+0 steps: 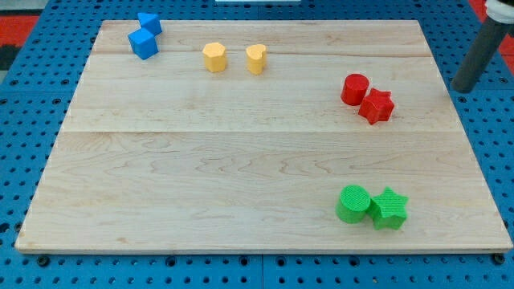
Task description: Point your arm below green circle
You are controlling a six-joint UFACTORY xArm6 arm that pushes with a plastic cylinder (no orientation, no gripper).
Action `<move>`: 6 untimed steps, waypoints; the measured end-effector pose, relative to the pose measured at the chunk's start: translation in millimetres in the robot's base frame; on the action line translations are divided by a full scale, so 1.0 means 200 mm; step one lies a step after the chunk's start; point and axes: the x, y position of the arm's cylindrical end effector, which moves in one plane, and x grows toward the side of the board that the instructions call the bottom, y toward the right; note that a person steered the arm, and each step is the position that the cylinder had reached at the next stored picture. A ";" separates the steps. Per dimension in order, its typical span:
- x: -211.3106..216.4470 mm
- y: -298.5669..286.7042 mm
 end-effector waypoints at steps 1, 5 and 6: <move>0.26 -0.01; 0.56 -1.27; 0.90 -1.27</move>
